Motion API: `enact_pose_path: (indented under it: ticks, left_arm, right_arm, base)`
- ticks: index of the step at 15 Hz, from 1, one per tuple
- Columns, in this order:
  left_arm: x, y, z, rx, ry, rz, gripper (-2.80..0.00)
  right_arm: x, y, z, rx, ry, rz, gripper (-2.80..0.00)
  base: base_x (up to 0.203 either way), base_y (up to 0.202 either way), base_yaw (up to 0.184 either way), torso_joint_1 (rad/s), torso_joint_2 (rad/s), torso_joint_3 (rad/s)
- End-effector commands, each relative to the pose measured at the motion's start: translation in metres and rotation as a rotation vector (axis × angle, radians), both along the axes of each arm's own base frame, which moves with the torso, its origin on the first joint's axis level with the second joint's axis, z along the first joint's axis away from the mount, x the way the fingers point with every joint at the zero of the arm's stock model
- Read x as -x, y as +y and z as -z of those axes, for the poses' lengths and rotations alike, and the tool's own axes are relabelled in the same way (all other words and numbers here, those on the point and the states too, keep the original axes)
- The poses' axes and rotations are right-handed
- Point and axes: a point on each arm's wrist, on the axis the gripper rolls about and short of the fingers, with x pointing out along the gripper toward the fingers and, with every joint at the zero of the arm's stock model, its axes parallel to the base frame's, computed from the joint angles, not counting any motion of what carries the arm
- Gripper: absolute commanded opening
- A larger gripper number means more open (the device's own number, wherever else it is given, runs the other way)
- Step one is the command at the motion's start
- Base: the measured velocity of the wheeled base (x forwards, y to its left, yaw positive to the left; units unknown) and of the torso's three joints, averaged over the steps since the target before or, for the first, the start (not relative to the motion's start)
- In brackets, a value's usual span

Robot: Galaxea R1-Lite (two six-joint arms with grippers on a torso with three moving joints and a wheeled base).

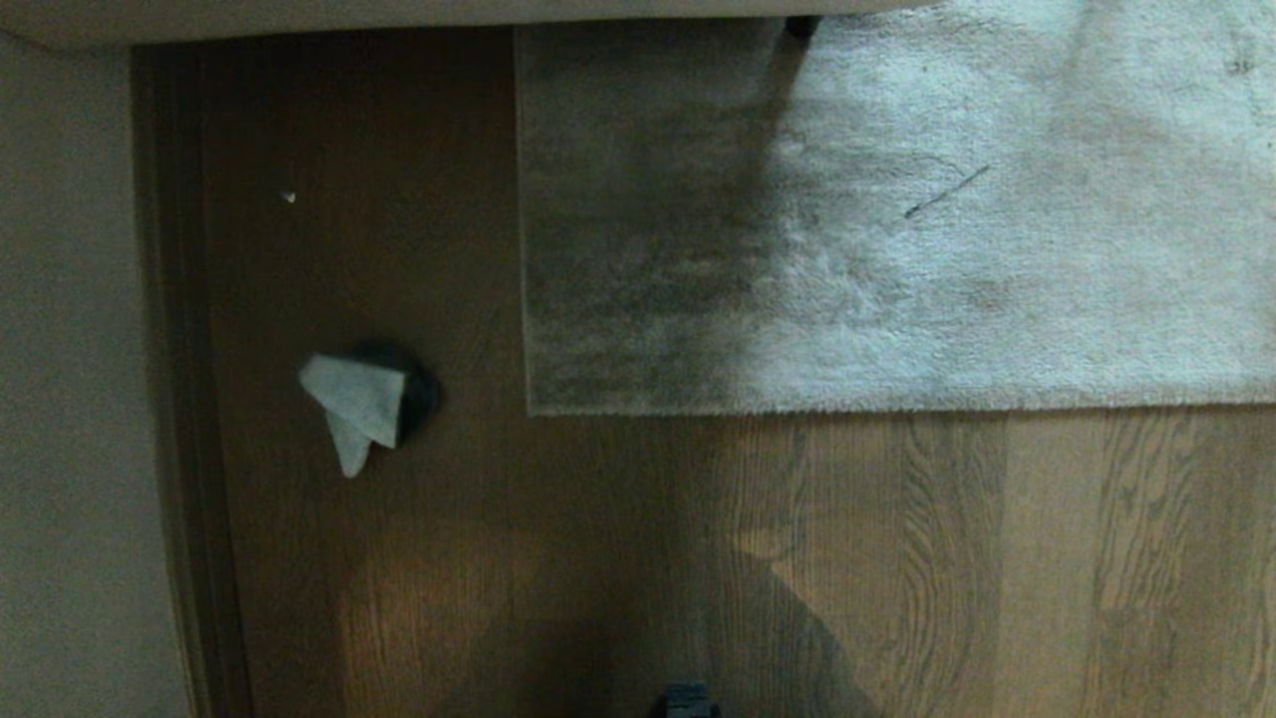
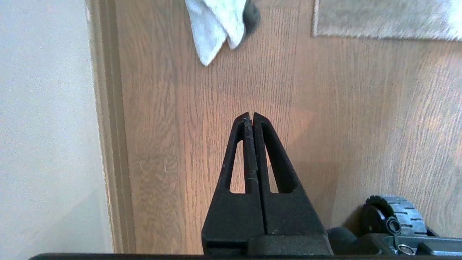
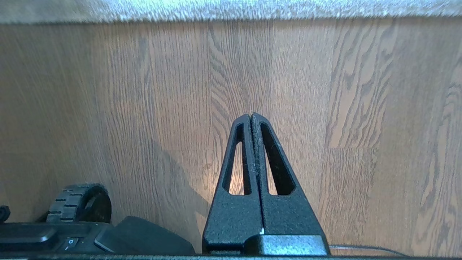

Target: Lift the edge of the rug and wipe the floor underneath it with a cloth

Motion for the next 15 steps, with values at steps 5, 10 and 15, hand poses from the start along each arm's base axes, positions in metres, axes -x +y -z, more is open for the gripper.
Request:
enact_pose_path:
  ticks: [5,10,15]
  left_arm:
    - [0.0000,0.0000,0.0002,0.000,0.000,-0.001,-2.80]
    - [0.0000,0.0000,0.0002,0.001,0.000,-0.001,-2.80]
    - [0.0001,0.0000,-0.0001,0.000,0.000,0.000,-2.80]
  right_arm:
    - [-0.0001,0.0000,-0.0001,0.001,0.001,0.000,-2.80]
    - [-0.0001,0.0000,-0.0001,0.001,0.001,0.000,-2.80]
    - [-0.0001,0.0000,-0.0001,0.001,0.001,0.000,-2.80]
  base:
    - [0.000,0.000,0.000,0.002,0.00,0.202]
    - [0.000,0.000,0.000,0.002,0.00,0.203]
    - [0.000,0.000,0.000,0.005,0.00,0.199]
